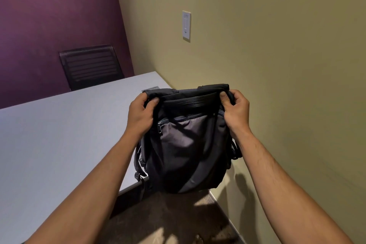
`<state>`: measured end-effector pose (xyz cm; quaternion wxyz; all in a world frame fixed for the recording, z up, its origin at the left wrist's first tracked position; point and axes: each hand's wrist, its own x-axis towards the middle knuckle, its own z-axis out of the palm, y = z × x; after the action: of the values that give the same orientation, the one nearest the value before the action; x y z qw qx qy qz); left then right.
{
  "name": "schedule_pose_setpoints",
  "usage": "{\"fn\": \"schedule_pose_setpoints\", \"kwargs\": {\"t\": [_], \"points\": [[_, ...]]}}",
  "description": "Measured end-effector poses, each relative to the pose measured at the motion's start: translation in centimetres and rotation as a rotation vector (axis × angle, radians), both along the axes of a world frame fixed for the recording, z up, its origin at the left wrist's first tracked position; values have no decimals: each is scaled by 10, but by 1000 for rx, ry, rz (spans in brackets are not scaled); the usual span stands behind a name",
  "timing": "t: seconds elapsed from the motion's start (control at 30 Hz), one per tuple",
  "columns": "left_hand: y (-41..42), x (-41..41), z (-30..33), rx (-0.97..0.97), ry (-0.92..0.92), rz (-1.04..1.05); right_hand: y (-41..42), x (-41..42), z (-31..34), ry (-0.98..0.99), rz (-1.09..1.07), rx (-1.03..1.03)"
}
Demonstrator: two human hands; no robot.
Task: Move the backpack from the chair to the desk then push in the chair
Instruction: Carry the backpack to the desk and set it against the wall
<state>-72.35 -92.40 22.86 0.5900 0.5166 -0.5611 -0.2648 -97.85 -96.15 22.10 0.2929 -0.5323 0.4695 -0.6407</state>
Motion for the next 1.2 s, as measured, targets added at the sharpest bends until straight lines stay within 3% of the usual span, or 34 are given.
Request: {"fn": "schedule_pose_setpoints", "kwargs": {"t": [0.17,0.6,1.2], "points": [[-111,5,11,-18,-56,-53,-102,2,9,-20,-62,1],[-147,30,16,-46,-22,-58,-124,26,10,-78,-18,15],[-333,30,27,36,-178,-356,-199,53,-2,-187,-398,29]]}}
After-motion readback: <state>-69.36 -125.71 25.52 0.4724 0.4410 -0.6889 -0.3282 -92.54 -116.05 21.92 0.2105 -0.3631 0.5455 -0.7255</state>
